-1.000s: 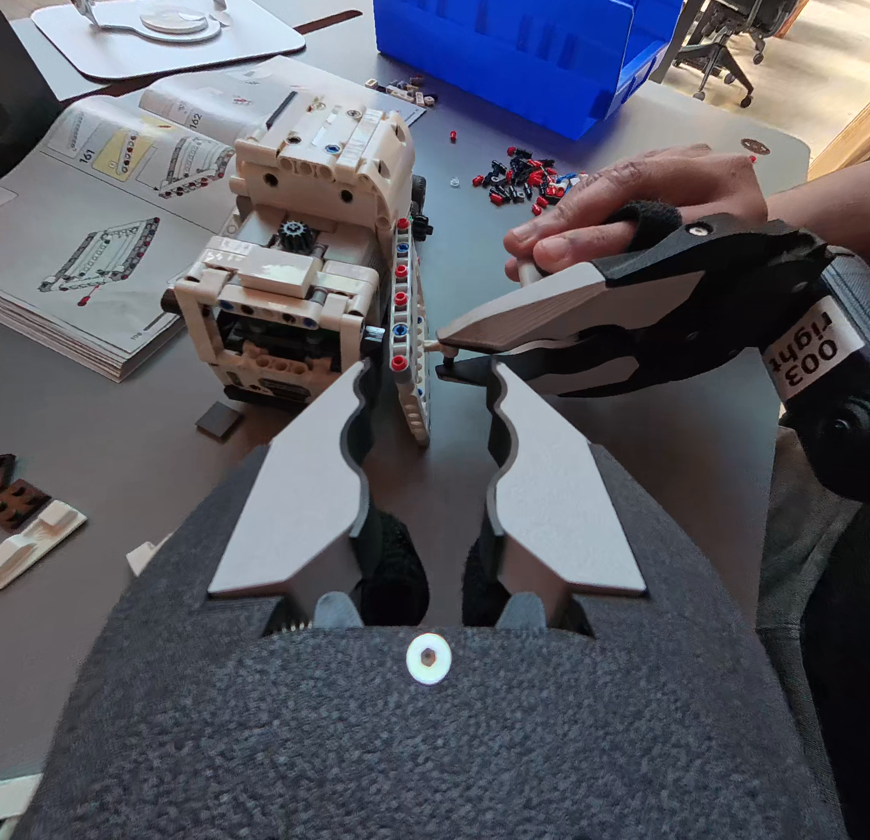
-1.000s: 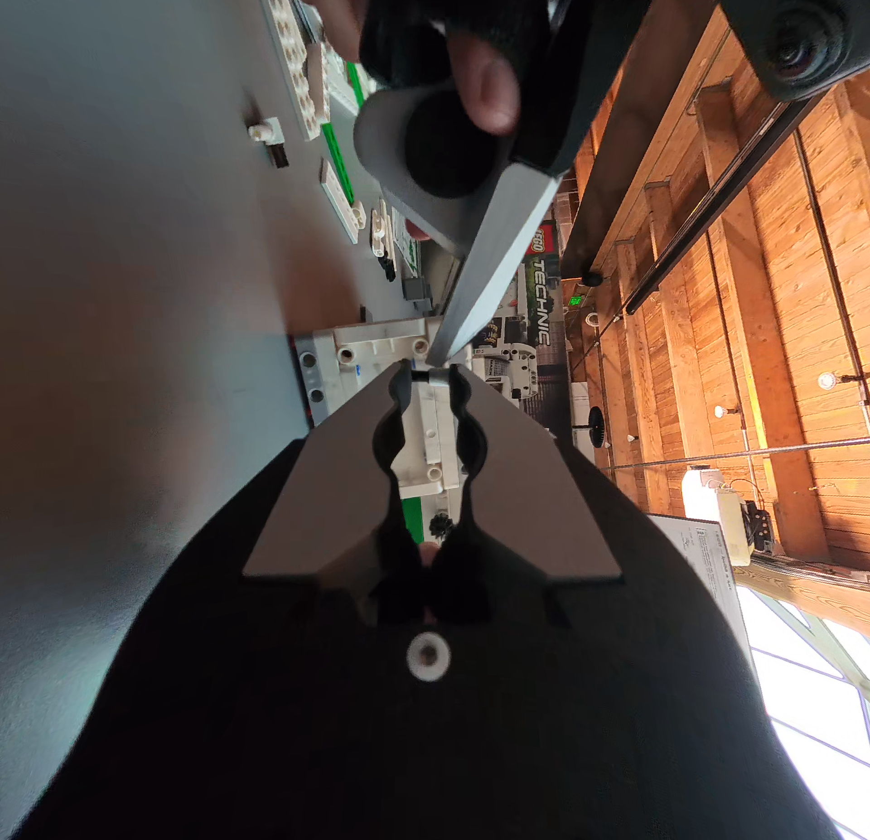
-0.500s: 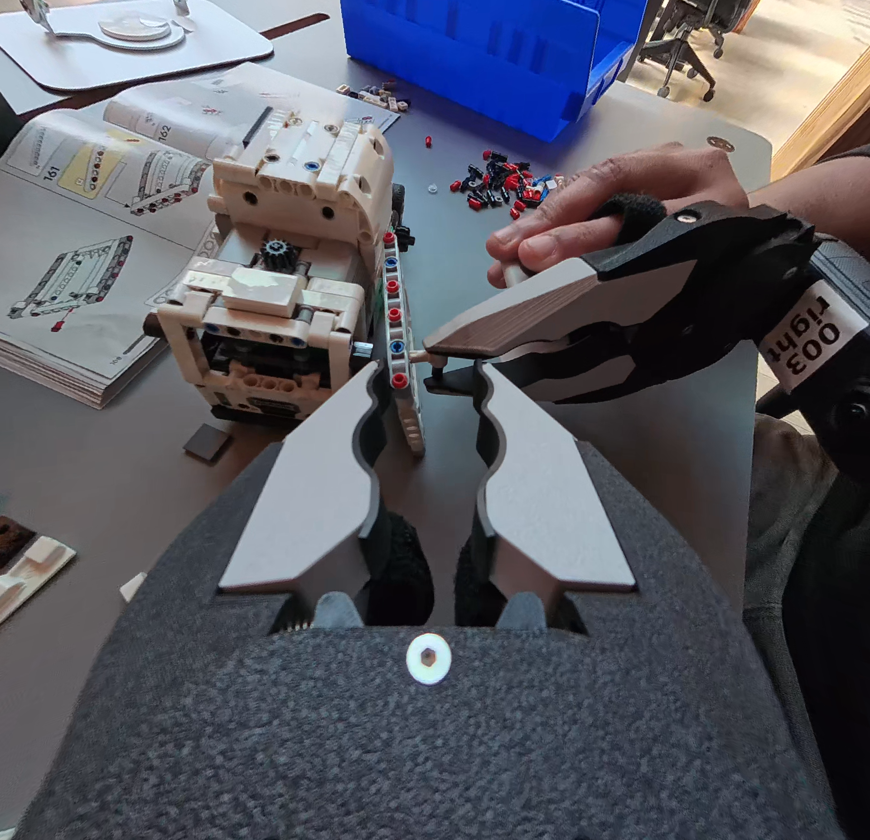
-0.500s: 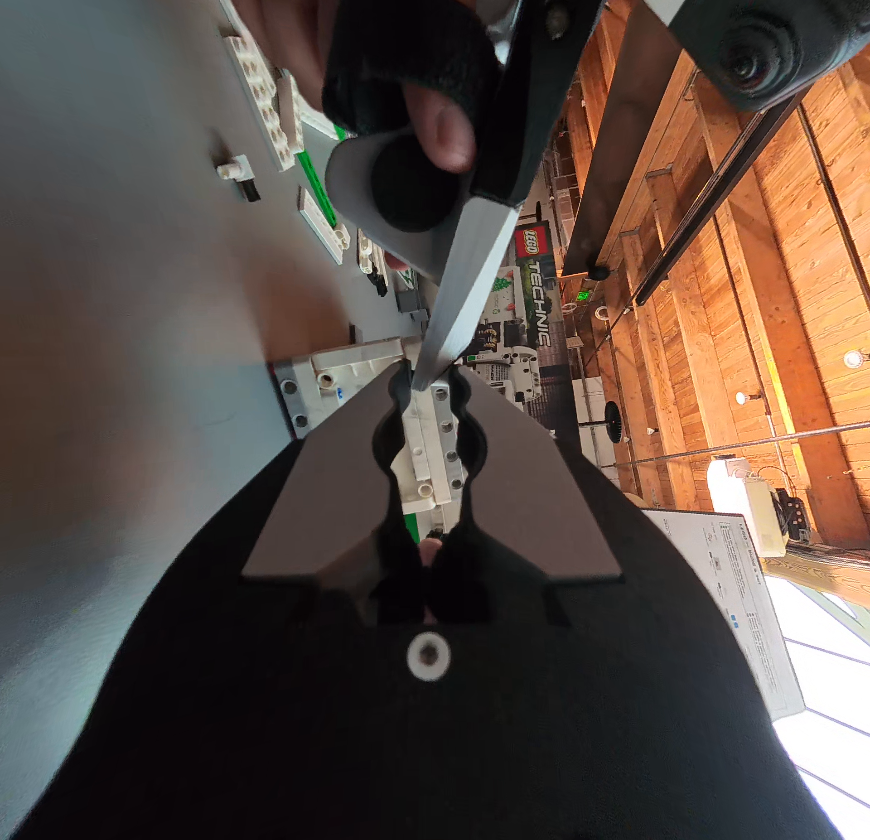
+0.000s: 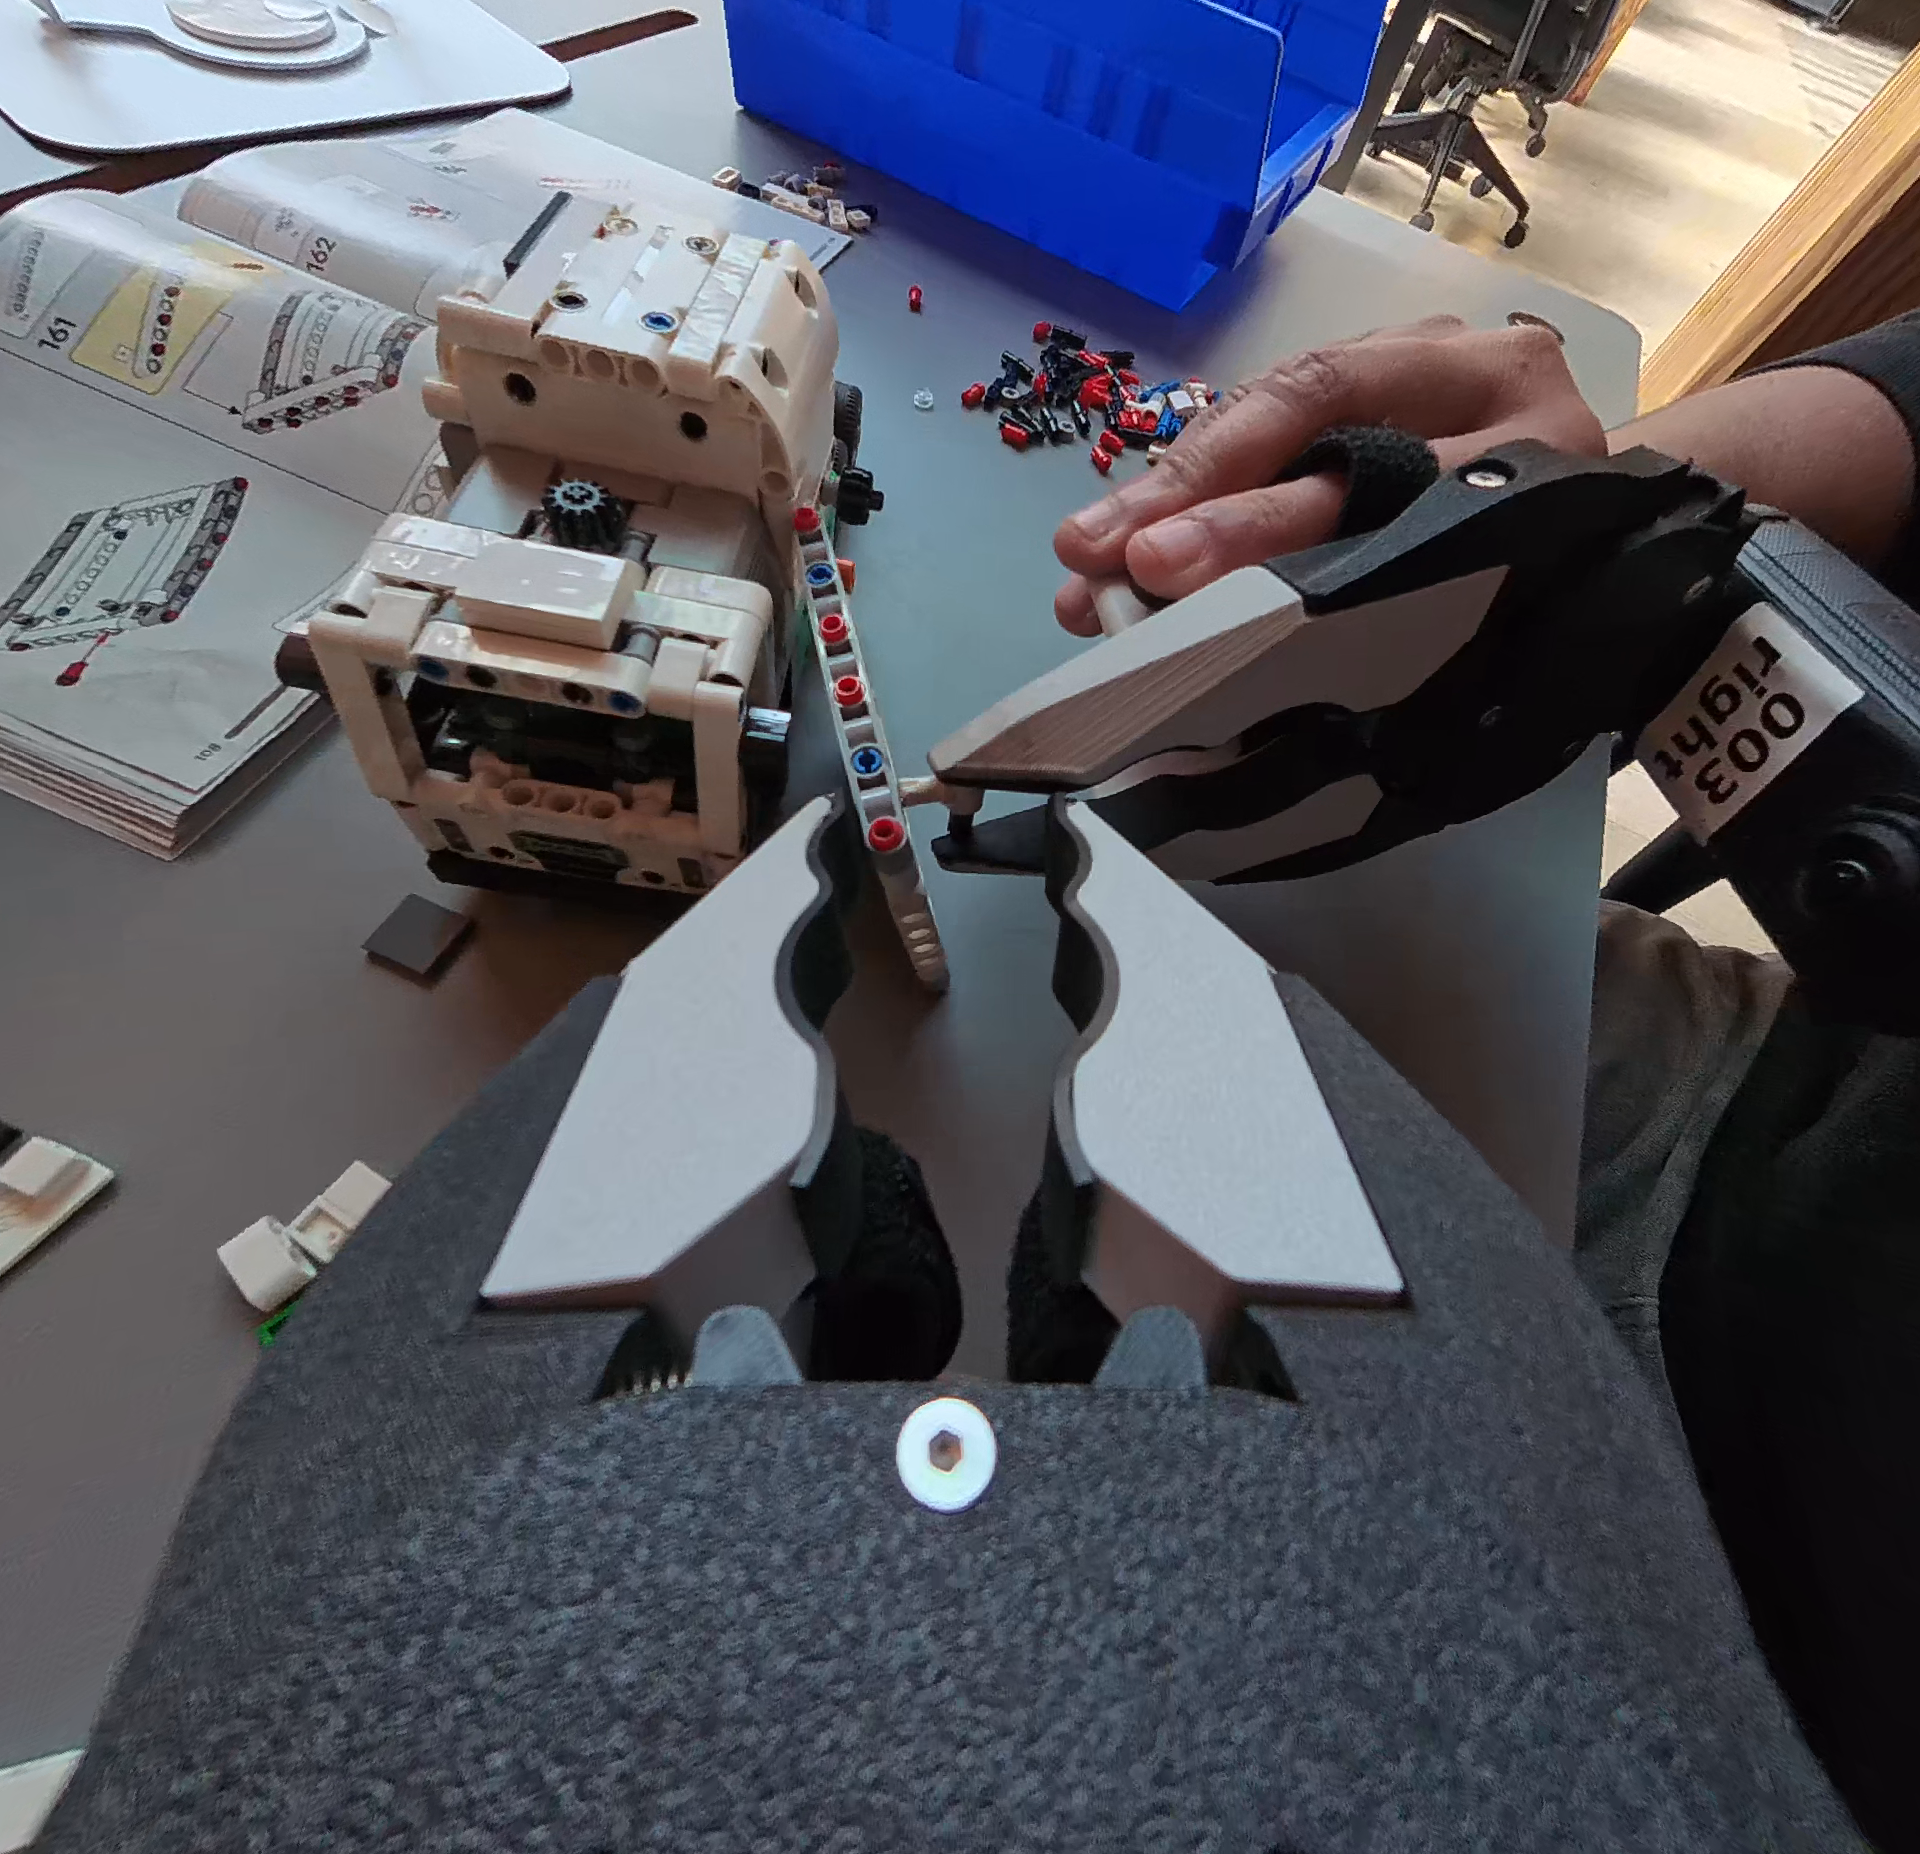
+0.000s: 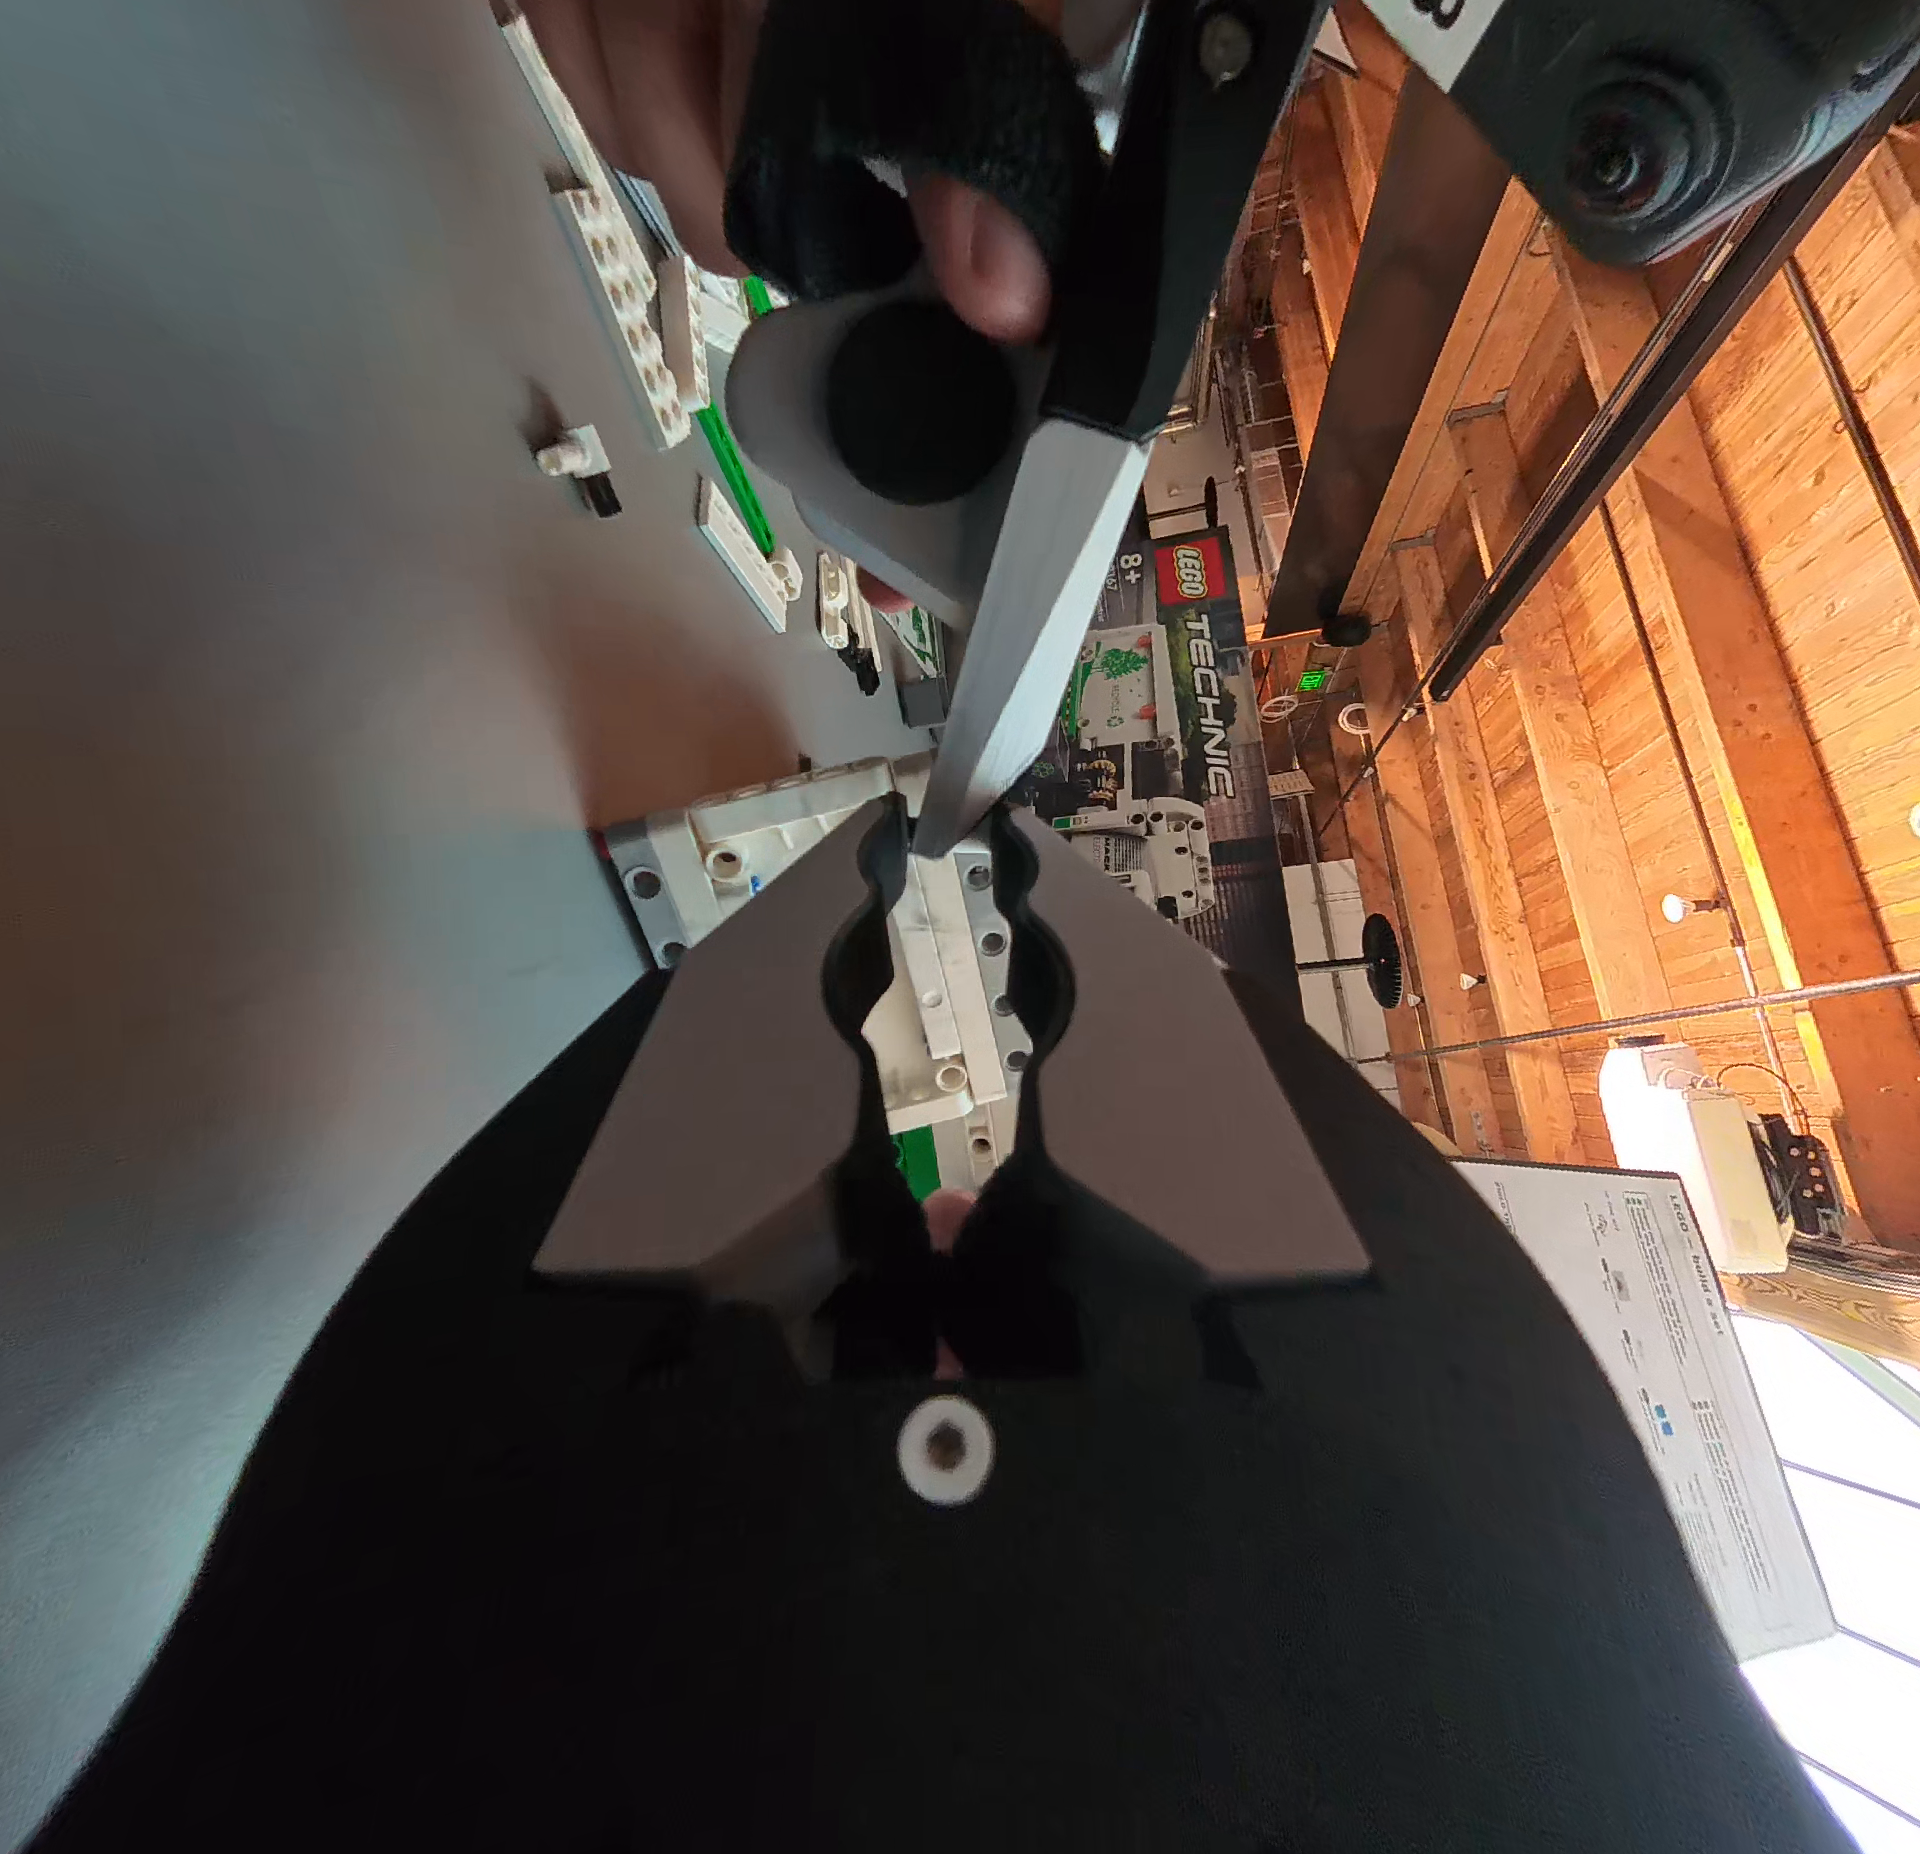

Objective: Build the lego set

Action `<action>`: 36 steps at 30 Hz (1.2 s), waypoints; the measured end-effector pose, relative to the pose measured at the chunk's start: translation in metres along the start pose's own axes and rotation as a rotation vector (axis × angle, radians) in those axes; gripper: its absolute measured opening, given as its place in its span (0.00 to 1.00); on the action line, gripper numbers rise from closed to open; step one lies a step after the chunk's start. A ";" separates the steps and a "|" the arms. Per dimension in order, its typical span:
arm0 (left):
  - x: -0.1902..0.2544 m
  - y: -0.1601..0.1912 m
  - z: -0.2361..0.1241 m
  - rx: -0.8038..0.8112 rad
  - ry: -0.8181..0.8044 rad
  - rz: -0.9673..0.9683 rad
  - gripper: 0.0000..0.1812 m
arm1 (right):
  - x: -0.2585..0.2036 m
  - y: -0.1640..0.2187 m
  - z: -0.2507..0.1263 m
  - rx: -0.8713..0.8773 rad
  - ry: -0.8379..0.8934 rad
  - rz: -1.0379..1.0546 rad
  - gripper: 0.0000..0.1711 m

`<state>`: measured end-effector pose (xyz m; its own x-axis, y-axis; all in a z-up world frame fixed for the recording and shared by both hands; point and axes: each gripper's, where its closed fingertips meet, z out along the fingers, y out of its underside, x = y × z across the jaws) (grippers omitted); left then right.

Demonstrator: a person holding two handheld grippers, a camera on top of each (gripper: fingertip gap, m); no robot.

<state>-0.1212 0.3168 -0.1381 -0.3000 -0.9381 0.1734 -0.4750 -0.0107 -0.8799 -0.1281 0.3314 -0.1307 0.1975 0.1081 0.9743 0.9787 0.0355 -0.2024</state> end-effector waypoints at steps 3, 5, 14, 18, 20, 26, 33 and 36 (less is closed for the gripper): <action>0.001 0.000 -0.001 -0.004 0.007 0.005 0.19 | -0.001 -0.001 -0.001 0.007 -0.006 0.007 0.08; 0.003 -0.001 -0.002 0.007 0.032 -0.012 0.20 | 0.000 -0.001 -0.001 0.011 -0.012 0.023 0.08; 0.004 -0.003 -0.002 0.010 0.031 -0.021 0.19 | 0.000 -0.001 -0.002 0.007 -0.025 0.051 0.08; 0.003 -0.003 -0.001 -0.012 -0.024 -0.011 0.19 | 0.000 0.001 -0.002 -0.007 -0.025 0.050 0.08; 0.002 -0.001 0.000 -0.026 -0.054 -0.003 0.18 | -0.001 0.002 -0.002 -0.011 -0.028 0.054 0.08; -0.003 0.000 -0.001 -0.028 -0.121 0.061 0.11 | -0.002 -0.003 -0.004 0.027 -0.049 0.096 0.08; -0.005 0.001 -0.001 0.003 -0.131 0.045 0.11 | -0.002 -0.001 -0.001 0.007 -0.061 0.130 0.08; -0.004 0.002 -0.003 0.039 -0.135 0.069 0.11 | -0.003 -0.004 -0.002 0.004 -0.089 0.200 0.08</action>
<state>-0.1233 0.3217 -0.1398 -0.2156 -0.9750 0.0533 -0.4240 0.0443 -0.9046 -0.1323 0.3291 -0.1324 0.3818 0.2004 0.9022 0.9202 0.0085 -0.3913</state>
